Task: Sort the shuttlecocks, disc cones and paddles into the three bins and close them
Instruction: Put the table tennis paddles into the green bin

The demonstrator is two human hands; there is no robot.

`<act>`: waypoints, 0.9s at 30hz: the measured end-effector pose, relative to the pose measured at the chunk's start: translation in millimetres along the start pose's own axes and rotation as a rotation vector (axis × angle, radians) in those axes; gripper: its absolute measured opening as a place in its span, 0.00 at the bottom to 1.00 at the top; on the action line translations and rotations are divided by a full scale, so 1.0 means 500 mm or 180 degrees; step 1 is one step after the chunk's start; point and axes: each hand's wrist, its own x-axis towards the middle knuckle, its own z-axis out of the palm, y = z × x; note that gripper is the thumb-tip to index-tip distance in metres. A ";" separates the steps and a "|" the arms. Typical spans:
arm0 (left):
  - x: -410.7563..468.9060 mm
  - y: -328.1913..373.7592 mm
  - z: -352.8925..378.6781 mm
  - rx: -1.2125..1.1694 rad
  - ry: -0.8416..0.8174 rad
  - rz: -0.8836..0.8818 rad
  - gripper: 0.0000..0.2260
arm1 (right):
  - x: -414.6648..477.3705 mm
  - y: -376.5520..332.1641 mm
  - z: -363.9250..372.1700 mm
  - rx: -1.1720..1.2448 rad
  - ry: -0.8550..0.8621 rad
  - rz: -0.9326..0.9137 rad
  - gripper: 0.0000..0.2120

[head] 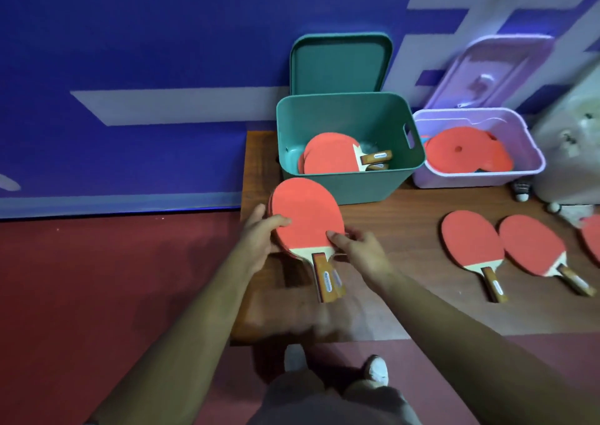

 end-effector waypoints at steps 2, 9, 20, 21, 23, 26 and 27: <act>-0.024 0.032 0.019 -0.0394 -0.0018 0.0141 0.15 | -0.013 -0.043 -0.010 -0.0441 0.0148 -0.0280 0.16; -0.055 0.134 0.079 -0.1239 -0.0249 0.0727 0.18 | -0.062 -0.171 -0.052 -0.1391 0.0407 -0.1326 0.21; 0.041 0.210 0.184 -0.0806 -0.0470 0.0874 0.30 | 0.063 -0.299 -0.207 -0.2961 0.0389 -0.2058 0.12; 0.060 0.216 0.192 -0.0774 -0.0404 0.0794 0.30 | 0.089 -0.309 -0.226 -0.3023 0.0350 -0.2080 0.12; 0.099 0.223 0.205 -0.0757 -0.0183 0.0701 0.24 | 0.136 -0.319 -0.254 -0.3167 0.0249 -0.2107 0.11; 0.176 0.233 0.229 -0.0720 0.0266 0.0646 0.07 | 0.216 -0.327 -0.295 -0.3358 0.0010 -0.2172 0.10; 0.202 0.232 0.232 -0.0568 0.0303 0.0595 0.06 | 0.241 -0.327 -0.306 -0.3464 -0.0087 -0.2198 0.10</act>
